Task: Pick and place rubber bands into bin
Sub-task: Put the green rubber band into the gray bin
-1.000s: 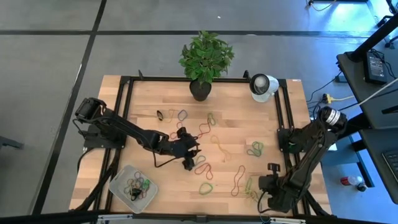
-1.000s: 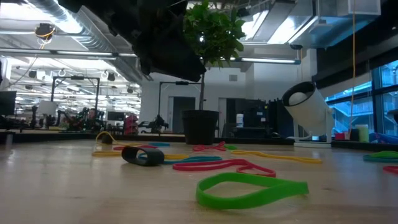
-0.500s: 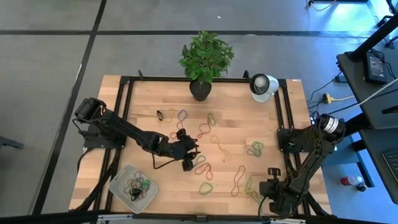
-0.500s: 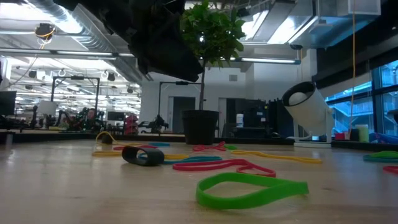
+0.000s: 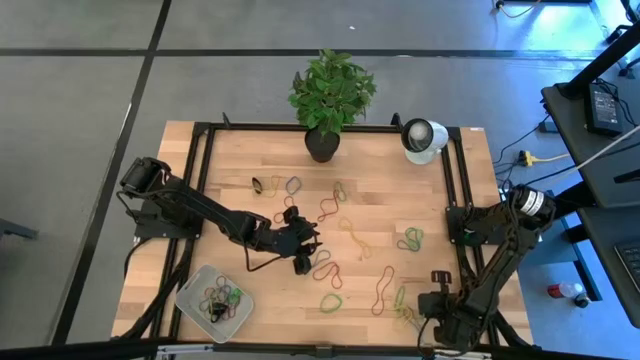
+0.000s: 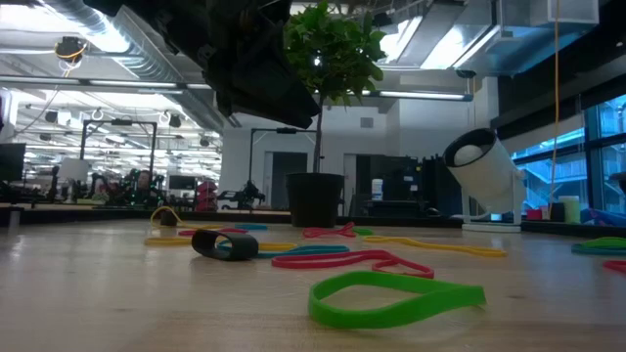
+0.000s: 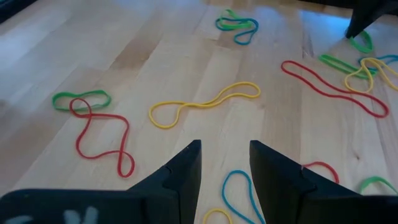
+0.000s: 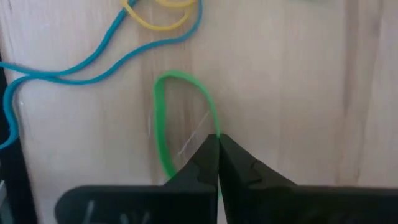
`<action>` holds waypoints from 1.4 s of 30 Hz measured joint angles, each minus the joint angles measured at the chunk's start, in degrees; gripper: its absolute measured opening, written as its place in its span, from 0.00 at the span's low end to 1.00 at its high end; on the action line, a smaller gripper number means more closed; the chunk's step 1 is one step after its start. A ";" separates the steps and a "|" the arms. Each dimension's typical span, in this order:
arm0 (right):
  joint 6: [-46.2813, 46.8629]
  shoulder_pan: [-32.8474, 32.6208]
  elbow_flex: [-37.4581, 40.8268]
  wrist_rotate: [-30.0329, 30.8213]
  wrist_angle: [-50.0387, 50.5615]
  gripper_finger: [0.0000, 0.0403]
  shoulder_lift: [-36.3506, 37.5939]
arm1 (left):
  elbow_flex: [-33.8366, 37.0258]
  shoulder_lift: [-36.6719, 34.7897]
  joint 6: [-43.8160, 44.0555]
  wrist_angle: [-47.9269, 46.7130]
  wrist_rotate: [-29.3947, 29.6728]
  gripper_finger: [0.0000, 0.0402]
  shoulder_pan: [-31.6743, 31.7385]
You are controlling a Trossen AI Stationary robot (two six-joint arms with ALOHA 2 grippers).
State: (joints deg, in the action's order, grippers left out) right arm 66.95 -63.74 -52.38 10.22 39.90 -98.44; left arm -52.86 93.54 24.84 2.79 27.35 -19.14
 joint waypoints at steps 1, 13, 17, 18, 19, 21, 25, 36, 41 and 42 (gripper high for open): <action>-0.05 0.41 0.13 2.78 0.39 0.01 0.19 | 0.00 0.00 -0.04 0.02 -0.02 0.32 0.00; -17.80 9.89 0.18 34.25 0.73 0.00 2.76 | 0.00 0.00 -0.08 0.24 0.22 0.32 -0.02; -28.57 14.46 0.18 41.56 -4.73 0.01 2.76 | 0.00 0.00 -0.13 0.24 0.22 0.32 -0.02; -30.88 15.75 0.18 43.54 -6.91 0.01 2.76 | 0.00 0.00 -0.13 0.22 0.20 0.32 -0.02; -32.65 17.15 0.17 45.05 -9.26 0.01 2.76 | 0.00 0.00 -0.13 0.24 0.22 0.32 0.00; -35.26 20.16 0.15 46.26 -14.20 0.00 2.76 | 0.00 0.00 -0.18 0.24 0.22 0.32 -0.02; -37.54 26.27 0.15 46.53 -22.52 0.00 2.76 | 0.00 0.00 -0.59 0.24 0.22 0.32 -0.02; -66.45 33.70 0.13 46.29 -50.24 0.01 2.81 | 0.00 0.00 -7.93 8.10 6.07 0.34 0.00; -73.04 34.51 0.09 43.63 -53.26 0.00 2.87 | 0.00 0.00 -11.05 10.95 5.71 0.40 -0.02; -73.23 34.51 0.09 43.63 -53.29 0.00 2.87 | 0.00 0.00 -11.08 10.99 5.68 0.42 -0.02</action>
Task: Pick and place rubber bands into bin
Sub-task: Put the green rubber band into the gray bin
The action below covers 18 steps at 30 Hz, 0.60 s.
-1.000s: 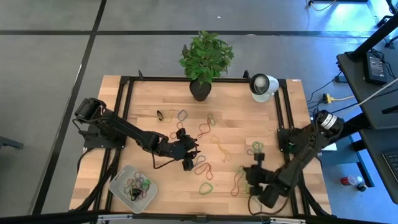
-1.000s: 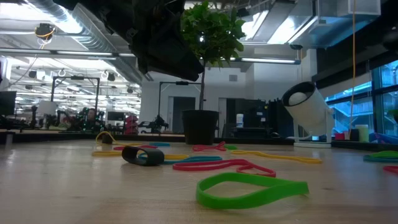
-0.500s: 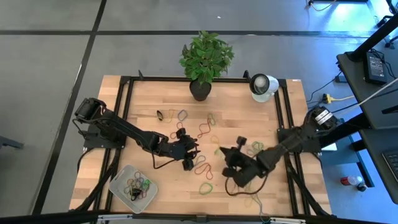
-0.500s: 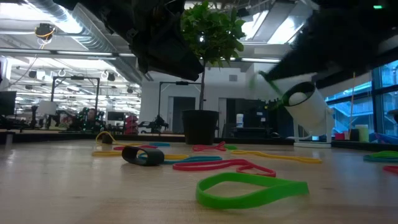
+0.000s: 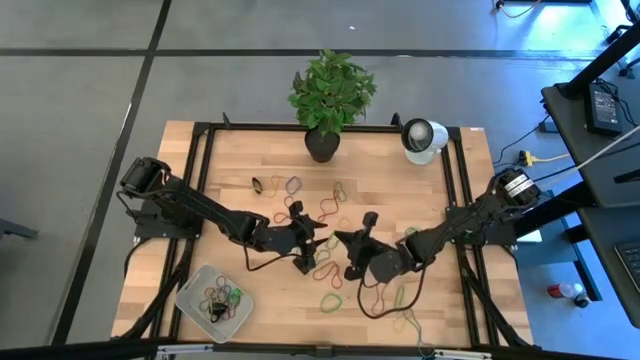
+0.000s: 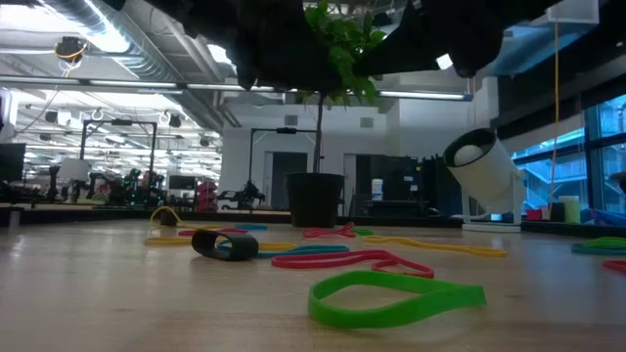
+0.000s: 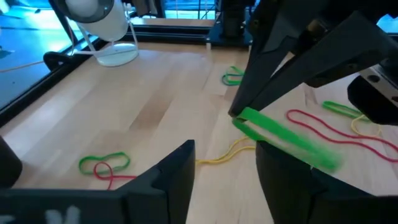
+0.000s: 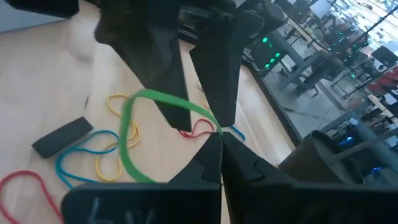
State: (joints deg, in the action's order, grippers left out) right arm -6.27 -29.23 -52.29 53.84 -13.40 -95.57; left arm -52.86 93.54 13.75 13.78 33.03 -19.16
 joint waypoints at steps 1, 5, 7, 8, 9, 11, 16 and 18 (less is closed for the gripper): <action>-0.05 0.00 0.00 0.00 -0.05 0.01 0.00 | 0.00 0.00 -0.02 -0.01 -0.01 0.43 0.00; -1.86 0.00 0.00 0.02 0.19 0.01 -0.02 | 0.00 0.00 -0.94 0.15 -1.11 0.47 0.00; -2.83 -0.01 0.00 0.02 1.48 0.01 -0.02 | 0.00 0.00 -1.48 0.19 -1.25 0.48 -0.06; -2.88 -0.02 0.00 0.02 2.23 0.01 -0.02 | 0.00 0.00 -1.52 0.23 -1.13 0.49 -0.08; -2.88 -0.02 0.00 0.02 2.84 0.01 -0.02 | 0.00 0.00 -1.52 0.24 -1.07 0.49 -0.09; -2.84 -0.24 0.00 0.02 3.46 0.01 -0.02 | 0.00 0.00 -1.52 0.24 -1.11 0.49 -0.07; 0.08 -0.28 0.00 0.01 4.59 0.01 0.00 | 0.00 0.00 -2.09 1.89 -1.20 0.49 -0.10; 1.67 -0.28 0.00 -0.25 4.27 0.00 -0.02 | 0.00 0.00 -3.54 3.89 -1.69 0.49 -0.31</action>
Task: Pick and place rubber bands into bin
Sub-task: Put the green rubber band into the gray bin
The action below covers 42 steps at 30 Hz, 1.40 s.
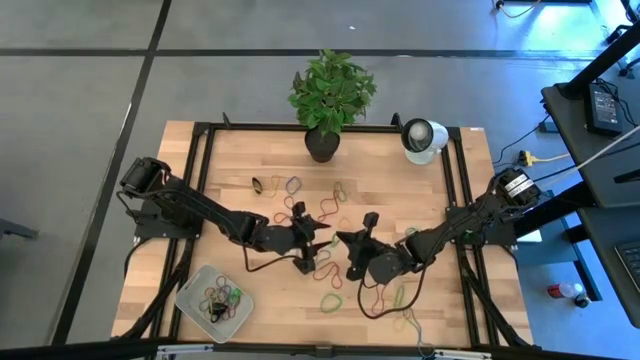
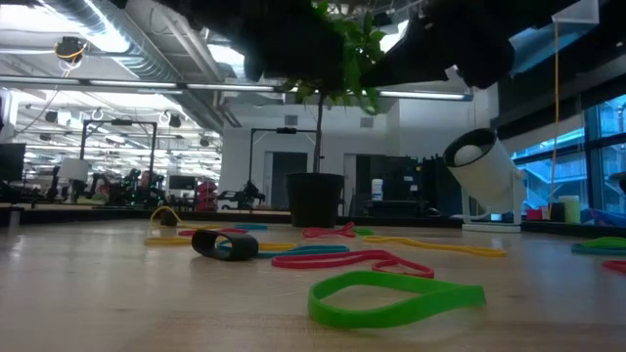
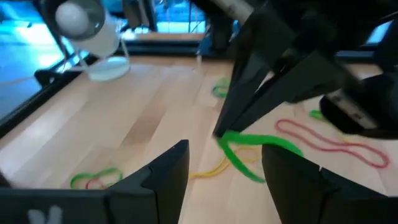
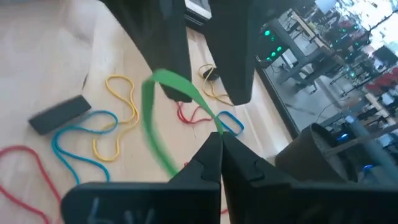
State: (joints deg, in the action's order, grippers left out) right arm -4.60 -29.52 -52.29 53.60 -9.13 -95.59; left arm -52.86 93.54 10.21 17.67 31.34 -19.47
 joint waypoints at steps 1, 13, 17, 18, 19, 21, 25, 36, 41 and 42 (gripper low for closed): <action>0.77 0.00 0.00 -0.78 -0.21 0.00 0.02 | 0.00 0.00 -0.64 0.84 -0.62 0.49 -0.04; 1.36 0.00 0.00 -7.41 -5.74 0.01 0.01 | 0.00 0.00 -1.00 2.12 -2.52 0.49 -0.05; 1.40 0.00 0.00 -8.74 -6.74 0.00 0.02 | 0.00 0.00 -0.95 2.19 -2.55 0.48 -0.10; 1.46 0.00 0.00 -8.74 -6.75 0.00 0.02 | 0.00 0.00 -0.95 2.19 -2.53 0.48 -0.08; 1.46 -0.01 0.00 -8.74 -6.75 0.01 0.02 | 0.00 0.00 -0.95 2.19 -2.41 0.49 -0.08; 1.53 0.00 0.00 -8.76 -6.75 0.01 0.02 | 0.00 0.00 -0.97 2.17 -2.31 0.49 -0.06; 3.33 0.00 0.00 -8.86 -6.73 0.00 0.02 | 0.00 0.00 -1.45 2.30 -2.35 0.46 -0.07; 4.55 0.05 0.00 -10.84 -6.60 0.01 0.02 | 0.00 0.00 -3.97 3.15 -3.55 0.08 -0.31; 6.19 0.24 0.00 -10.86 -6.54 0.01 0.02 | 0.00 0.00 -4.59 3.10 -6.25 0.01 -0.47; 6.91 0.24 0.00 -10.86 -6.44 0.02 0.02 | 0.00 0.00 -4.60 3.01 -6.23 0.01 -0.63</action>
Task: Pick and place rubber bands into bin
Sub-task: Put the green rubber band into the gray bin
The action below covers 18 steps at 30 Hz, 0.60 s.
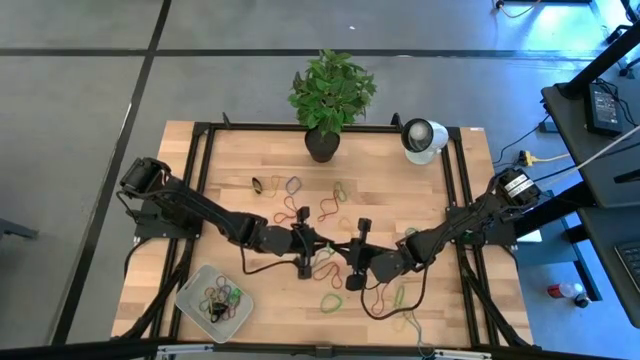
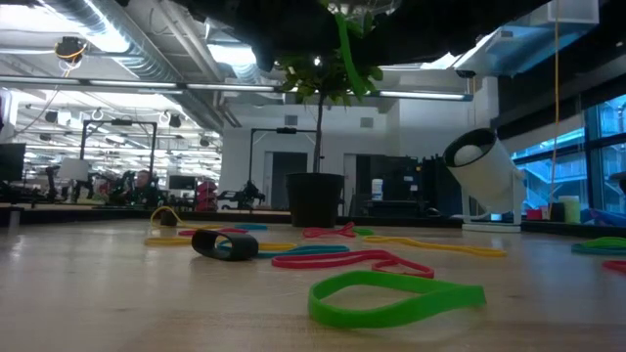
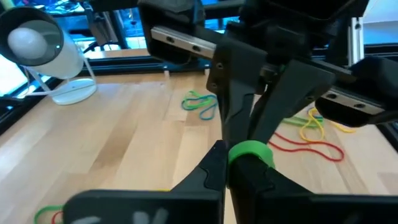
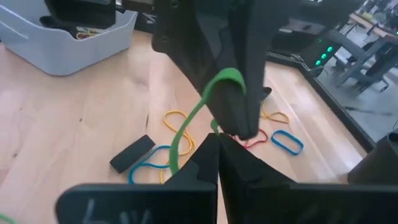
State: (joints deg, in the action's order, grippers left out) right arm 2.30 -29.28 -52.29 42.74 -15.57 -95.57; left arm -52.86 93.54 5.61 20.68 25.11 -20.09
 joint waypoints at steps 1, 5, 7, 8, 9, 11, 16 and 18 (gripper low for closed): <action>0.42 0.00 0.00 0.02 0.29 0.03 0.00 | 0.00 0.00 0.01 -0.33 0.37 0.01 -0.13; 0.61 0.02 0.00 0.05 0.89 0.11 -0.02 | 0.00 0.00 0.25 -2.92 3.31 0.01 -0.69; 0.94 0.02 0.00 0.11 0.89 0.16 -0.02 | 0.00 0.00 1.34 -4.72 4.84 0.01 -0.94; 0.90 0.04 0.00 0.15 0.89 0.19 0.00 | 0.00 0.01 2.03 -5.80 5.38 0.01 -0.99; 0.48 0.03 0.00 0.26 0.96 0.22 -0.02 | 0.00 0.02 2.79 -6.84 5.73 0.01 -1.00; 0.46 0.02 0.00 0.68 2.32 0.26 0.00 | 0.00 0.02 4.37 -8.90 5.89 0.01 -1.18; 6.67 0.02 0.00 2.62 12.29 0.31 -0.02 | 0.00 -0.41 5.77 -13.56 7.39 0.01 -2.43; 11.65 0.04 0.00 2.66 17.40 0.31 -0.02 | -0.06 -1.79 5.83 -16.99 7.75 0.01 -3.46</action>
State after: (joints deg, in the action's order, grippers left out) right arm 13.95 -29.24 -52.29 45.40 1.83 -95.59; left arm -52.92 91.75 11.43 3.68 32.85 -23.56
